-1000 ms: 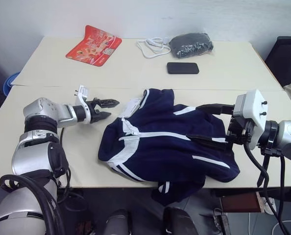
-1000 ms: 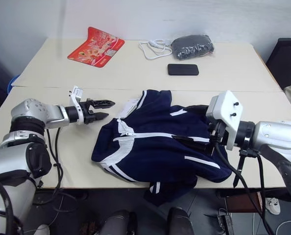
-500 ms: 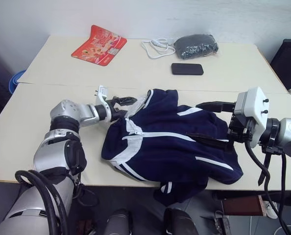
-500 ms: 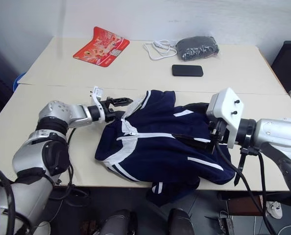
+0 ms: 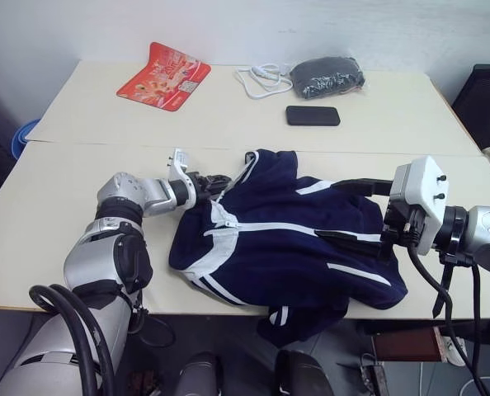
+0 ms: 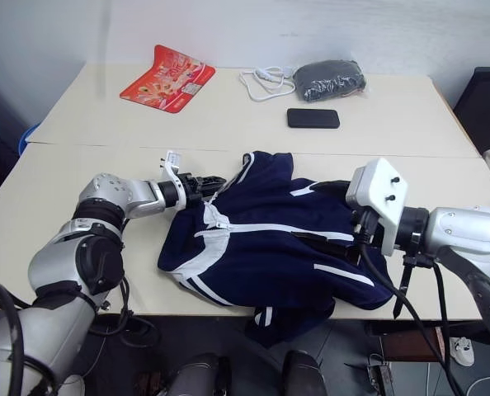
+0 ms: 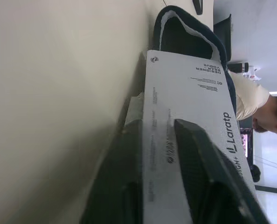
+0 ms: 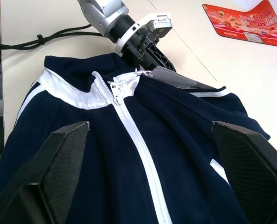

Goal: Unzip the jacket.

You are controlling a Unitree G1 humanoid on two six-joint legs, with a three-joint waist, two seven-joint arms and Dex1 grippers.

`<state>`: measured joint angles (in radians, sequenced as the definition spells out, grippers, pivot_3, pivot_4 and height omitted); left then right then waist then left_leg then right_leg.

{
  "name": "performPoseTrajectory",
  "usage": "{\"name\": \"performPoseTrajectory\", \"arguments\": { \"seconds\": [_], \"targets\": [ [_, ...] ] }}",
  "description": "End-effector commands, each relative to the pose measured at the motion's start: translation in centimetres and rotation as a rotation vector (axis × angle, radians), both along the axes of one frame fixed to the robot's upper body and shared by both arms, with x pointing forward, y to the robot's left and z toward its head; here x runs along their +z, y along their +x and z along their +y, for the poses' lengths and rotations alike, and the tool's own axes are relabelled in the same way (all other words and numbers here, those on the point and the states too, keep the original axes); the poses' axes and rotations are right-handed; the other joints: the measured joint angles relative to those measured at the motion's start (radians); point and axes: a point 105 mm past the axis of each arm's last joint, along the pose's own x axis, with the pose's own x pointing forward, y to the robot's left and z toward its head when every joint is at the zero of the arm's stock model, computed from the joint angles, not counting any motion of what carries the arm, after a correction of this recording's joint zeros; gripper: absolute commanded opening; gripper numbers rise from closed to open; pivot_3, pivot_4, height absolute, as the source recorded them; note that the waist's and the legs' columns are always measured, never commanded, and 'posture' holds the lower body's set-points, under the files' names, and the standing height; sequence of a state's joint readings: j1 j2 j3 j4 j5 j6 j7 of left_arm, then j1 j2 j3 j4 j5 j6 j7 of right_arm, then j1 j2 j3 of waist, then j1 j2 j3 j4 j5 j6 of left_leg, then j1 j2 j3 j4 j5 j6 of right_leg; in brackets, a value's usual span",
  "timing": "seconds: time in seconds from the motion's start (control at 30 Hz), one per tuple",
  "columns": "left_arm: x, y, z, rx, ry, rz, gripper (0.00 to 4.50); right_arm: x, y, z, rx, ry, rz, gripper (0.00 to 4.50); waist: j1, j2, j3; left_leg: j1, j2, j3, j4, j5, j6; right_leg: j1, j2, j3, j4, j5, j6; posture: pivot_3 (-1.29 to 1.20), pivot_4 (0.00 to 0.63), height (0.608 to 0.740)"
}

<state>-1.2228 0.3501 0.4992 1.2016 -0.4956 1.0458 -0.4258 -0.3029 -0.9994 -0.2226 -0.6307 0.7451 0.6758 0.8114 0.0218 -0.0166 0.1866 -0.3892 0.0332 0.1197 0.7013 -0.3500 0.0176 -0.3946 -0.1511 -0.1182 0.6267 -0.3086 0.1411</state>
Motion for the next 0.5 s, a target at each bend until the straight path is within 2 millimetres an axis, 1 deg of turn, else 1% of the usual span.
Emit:
{"name": "performPoseTrajectory", "arguments": {
  "seconds": [0.03,0.13,0.2,0.27,0.37,0.47,0.5],
  "targets": [
    [0.7,0.1,0.4,0.003,-0.01,-0.027,0.04,1.1,-0.4,0.3,0.011,0.0,-0.075,4.42,0.001,0.0,0.0,0.0,0.0,0.0,0.0,0.0,0.0,0.0,0.0,0.0,0.0,0.0,0.0,0.0,0.15,0.74],
    [1.3,0.2,0.8,0.006,-0.016,-0.049,0.04,1.0,-0.4,0.3,0.013,-0.002,-0.075,4.42,0.0,0.0,0.0,0.0,0.0,0.0,0.0,0.0,0.0,0.0,0.0,0.0,0.0,0.0,0.0,0.0,0.15,0.74],
    [2.1,0.2,1.0,0.001,-0.026,-0.068,0.04,1.0,-0.4,0.3,0.014,-0.003,-0.075,4.42,0.0,0.0,0.0,0.0,0.0,0.0,0.0,0.0,0.0,0.0,0.0,0.0,0.0,0.0,0.0,0.0,0.15,0.74],
    [2.8,0.1,1.1,-0.011,-0.035,-0.082,0.04,1.0,-0.4,0.3,0.014,-0.004,-0.076,4.42,-0.001,0.0,0.0,0.0,0.0,0.0,0.0,0.0,0.0,0.0,0.0,0.0,0.0,0.0,0.0,0.0,0.15,0.74],
    [3.5,-0.4,1.5,-0.045,-0.016,-0.107,0.04,0.9,-0.5,0.4,0.015,-0.005,-0.077,4.42,-0.001,0.0,0.0,0.0,0.0,0.0,0.0,0.0,0.0,0.0,0.0,0.0,0.0,0.0,0.0,0.0,0.15,0.74],
    [3.4,-0.6,2.4,-0.044,-0.001,-0.108,0.62,0.9,-0.4,0.4,0.016,-0.006,-0.077,4.42,-0.001,0.0,0.0,0.0,0.0,0.0,0.0,0.0,0.0,0.0,0.0,0.0,0.0,0.0,0.0,0.0,0.15,0.74],
    [3.4,-0.7,2.5,-0.049,0.002,-0.109,0.97,0.9,-0.4,0.4,0.015,-0.006,-0.077,4.42,-0.001,0.0,0.0,0.0,0.0,0.0,0.0,0.0,0.0,0.0,0.0,0.0,0.0,0.0,0.0,0.0,0.15,0.74]
  ]
}}
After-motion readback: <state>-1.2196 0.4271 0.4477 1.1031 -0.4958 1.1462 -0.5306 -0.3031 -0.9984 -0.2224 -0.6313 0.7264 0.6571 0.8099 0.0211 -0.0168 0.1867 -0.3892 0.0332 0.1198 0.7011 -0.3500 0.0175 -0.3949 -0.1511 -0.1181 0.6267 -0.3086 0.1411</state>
